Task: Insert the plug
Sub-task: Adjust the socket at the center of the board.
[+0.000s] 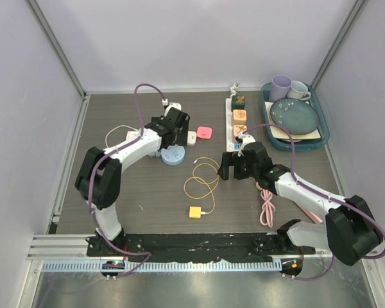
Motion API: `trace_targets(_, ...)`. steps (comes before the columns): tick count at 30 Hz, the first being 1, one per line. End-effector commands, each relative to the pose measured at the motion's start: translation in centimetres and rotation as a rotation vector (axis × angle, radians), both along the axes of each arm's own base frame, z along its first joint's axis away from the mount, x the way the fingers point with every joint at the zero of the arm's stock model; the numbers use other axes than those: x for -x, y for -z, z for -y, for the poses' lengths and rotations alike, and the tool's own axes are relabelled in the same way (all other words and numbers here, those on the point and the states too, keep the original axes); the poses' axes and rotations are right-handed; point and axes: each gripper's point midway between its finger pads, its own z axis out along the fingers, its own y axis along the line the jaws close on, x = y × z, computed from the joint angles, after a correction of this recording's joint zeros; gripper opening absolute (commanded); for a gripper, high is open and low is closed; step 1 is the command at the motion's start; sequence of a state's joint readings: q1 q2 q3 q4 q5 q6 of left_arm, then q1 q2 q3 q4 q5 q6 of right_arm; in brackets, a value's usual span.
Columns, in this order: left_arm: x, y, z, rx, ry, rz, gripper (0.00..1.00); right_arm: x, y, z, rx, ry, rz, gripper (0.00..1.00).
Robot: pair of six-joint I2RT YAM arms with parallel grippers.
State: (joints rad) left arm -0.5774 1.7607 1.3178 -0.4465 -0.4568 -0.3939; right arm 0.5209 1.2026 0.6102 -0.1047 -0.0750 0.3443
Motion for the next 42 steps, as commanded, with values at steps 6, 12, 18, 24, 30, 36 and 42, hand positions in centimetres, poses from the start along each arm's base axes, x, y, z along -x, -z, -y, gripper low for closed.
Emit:
trace_targets(6, -3.8, 3.6, 2.7, -0.036, 0.031, -0.089, 0.99, -1.1, -0.9, -0.8, 0.003, -0.058, 0.085, 1.0)
trace_targets(12, -1.5, 6.3, 3.7, 0.02, 0.092, -0.205, 0.98, -1.0, -0.7, -0.8, 0.005, -0.07, 0.086, 1.0)
trace_targets(18, 2.4, 6.8, 3.6, 0.083, 0.114, -0.289, 0.96, -0.7, 0.0, -0.9, 0.01, -0.083, 0.068, 1.0)
trace_targets(24, 6.5, 6.8, 4.2, 0.09, 0.144, -0.313, 0.95, -0.6, 0.2, -1.1, 0.008, -0.09, 0.062, 1.0)
trace_targets(30, 10.2, 7.1, 5.7, 0.092, 0.197, -0.337, 0.95, -0.5, 0.5, -1.0, 0.013, -0.093, 0.057, 1.0)
trace_targets(36, 9.3, 2.2, 5.4, 0.142, 0.159, -0.197, 0.97, -0.6, 0.6, -0.9, 0.021, -0.094, 0.062, 1.0)
trace_targets(42, 8.2, -3.9, 2.9, 0.172, 0.123, -0.04, 0.99, -1.0, 0.3, -1.8, 0.02, -0.132, 0.064, 0.98)
